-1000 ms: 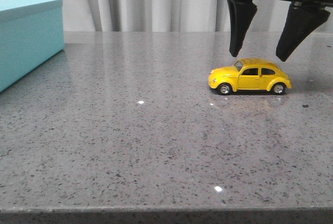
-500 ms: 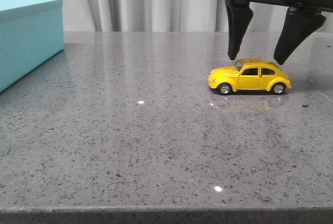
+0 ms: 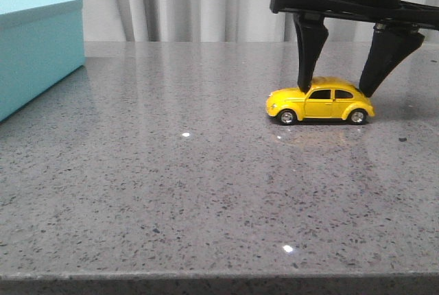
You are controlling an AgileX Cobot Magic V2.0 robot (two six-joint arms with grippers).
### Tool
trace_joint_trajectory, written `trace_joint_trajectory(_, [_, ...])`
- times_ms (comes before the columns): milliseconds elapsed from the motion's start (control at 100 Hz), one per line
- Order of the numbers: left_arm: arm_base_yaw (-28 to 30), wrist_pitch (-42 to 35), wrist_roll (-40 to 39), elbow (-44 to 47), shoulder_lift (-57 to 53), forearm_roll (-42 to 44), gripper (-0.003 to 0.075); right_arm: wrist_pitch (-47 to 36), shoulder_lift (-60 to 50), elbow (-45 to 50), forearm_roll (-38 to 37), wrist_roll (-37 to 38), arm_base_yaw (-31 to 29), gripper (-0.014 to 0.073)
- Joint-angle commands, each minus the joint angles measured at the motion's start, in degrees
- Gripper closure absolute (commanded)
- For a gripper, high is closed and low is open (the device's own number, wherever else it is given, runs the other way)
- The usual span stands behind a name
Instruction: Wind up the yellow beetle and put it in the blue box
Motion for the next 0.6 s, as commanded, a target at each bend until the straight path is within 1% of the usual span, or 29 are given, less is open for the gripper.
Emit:
trace_joint_trajectory(0, [0.05,-4.51,-0.2,-2.17,0.72,0.0,0.028,-0.71,-1.69,-1.69,-0.62,-0.18,0.01,0.0084])
trace_joint_trajectory(260, [0.05,-4.51,-0.2,-2.17,0.72,0.0,0.028,-0.59,-1.57,-1.69,-1.2,-0.18,0.01,0.0084])
trace_joint_trajectory(590, [0.05,-4.51,-0.2,-2.17,0.72,0.0,0.028,1.99,-1.57,-1.69,-5.72,-0.18,0.01,0.0085])
